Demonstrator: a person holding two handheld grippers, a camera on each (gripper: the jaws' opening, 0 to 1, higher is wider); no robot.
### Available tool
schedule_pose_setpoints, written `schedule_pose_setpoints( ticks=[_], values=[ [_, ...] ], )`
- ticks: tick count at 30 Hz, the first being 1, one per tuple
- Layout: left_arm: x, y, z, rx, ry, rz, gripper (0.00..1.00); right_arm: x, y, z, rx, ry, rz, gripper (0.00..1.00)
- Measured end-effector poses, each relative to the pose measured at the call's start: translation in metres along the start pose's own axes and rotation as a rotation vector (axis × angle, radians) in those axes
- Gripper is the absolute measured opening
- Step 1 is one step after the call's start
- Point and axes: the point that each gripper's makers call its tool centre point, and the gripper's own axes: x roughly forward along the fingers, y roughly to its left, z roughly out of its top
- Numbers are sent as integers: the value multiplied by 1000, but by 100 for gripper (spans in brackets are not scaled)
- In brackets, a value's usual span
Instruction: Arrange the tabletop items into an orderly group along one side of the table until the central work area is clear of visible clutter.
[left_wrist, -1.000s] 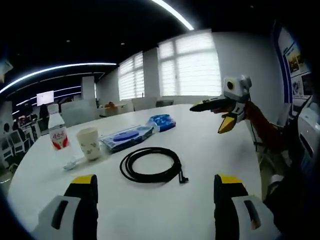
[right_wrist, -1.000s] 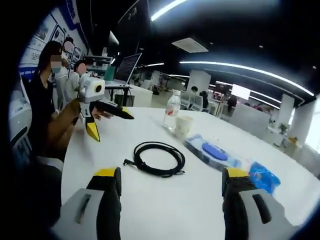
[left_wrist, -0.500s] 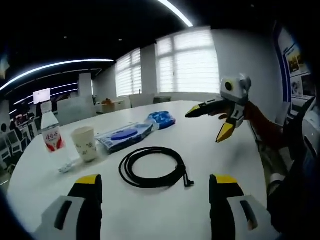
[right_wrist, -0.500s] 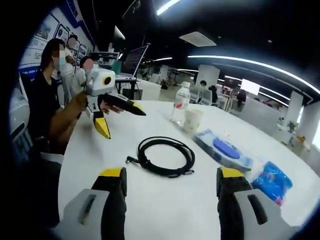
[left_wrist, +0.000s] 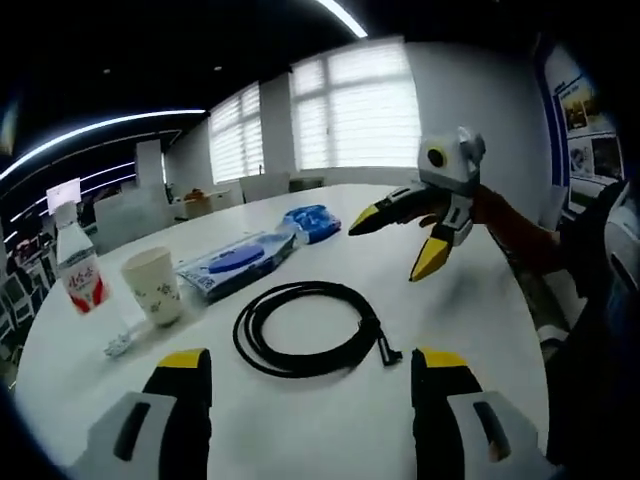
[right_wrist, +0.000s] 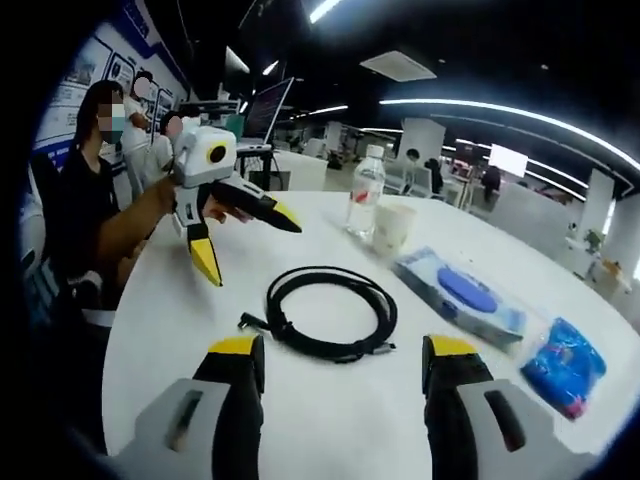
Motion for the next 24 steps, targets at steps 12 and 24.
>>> schedule_pose_setpoints(
  ticks=[12, 24],
  values=[
    [7, 6, -2, -33, -4, 0, 81, 33, -23, 1, 64, 44, -77, 41],
    [25, 3, -17, -64, 56, -31, 78, 67, -38, -11, 152, 115, -107, 30]
  ],
)
